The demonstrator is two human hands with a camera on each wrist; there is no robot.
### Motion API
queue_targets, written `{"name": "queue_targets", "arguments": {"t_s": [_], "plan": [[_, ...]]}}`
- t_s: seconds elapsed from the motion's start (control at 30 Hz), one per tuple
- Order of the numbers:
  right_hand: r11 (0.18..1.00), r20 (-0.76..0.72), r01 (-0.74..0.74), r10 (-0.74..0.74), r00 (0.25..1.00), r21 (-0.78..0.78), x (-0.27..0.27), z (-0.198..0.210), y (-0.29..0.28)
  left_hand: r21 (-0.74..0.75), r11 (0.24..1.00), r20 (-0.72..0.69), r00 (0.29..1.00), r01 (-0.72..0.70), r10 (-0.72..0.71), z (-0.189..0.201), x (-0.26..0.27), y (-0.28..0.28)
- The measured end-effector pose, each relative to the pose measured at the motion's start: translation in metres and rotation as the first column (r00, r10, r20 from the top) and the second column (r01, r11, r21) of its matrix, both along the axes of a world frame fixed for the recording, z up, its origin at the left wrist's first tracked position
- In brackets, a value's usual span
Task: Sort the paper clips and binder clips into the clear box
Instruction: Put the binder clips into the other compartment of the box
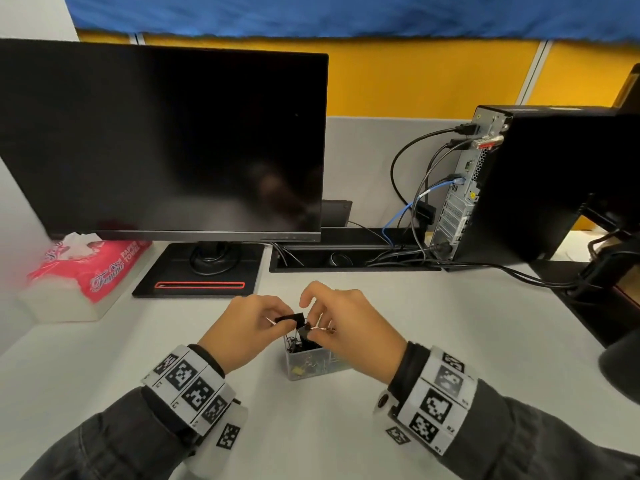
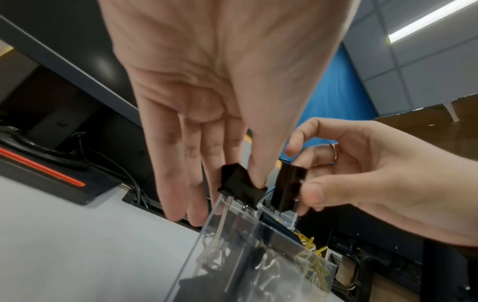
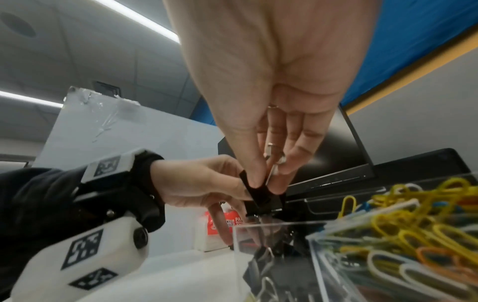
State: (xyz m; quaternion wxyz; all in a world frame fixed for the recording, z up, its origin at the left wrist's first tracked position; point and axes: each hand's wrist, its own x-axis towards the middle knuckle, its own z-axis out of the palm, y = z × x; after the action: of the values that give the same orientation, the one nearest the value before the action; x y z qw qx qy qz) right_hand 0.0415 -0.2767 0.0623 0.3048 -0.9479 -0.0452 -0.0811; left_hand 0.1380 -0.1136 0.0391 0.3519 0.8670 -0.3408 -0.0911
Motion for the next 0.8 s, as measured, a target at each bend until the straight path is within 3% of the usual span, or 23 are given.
{"name": "queue_targets", "arguments": {"t_s": [0.2,0.4,0.6,0.8], "plan": [[0.996,0.016,-0.035,0.037,0.999,-0.082,0.007,-0.007,0.007,-0.035,0.999,-0.079,0.997,0.001,-0.004,-0.002,-0.001,0.003],[0.99,-0.031,-0.034,0.029,0.999,-0.14,0.011,-0.009,0.008,0.084,0.988,-0.018,0.991,0.131,-0.13,-0.004,-0.005,0.005],[0.969,-0.103,-0.101,0.079,0.992,-0.226,0.008,-0.007,0.008,0.127,0.989,-0.018,0.997,0.08,-0.079,-0.011,-0.002,0.007],[0.993,-0.014,0.098,-0.099,0.995,-0.071,0.012,-0.008,0.008,0.152,0.987,0.042,0.997,0.058,-0.065,-0.012,-0.003,0.004]]}}
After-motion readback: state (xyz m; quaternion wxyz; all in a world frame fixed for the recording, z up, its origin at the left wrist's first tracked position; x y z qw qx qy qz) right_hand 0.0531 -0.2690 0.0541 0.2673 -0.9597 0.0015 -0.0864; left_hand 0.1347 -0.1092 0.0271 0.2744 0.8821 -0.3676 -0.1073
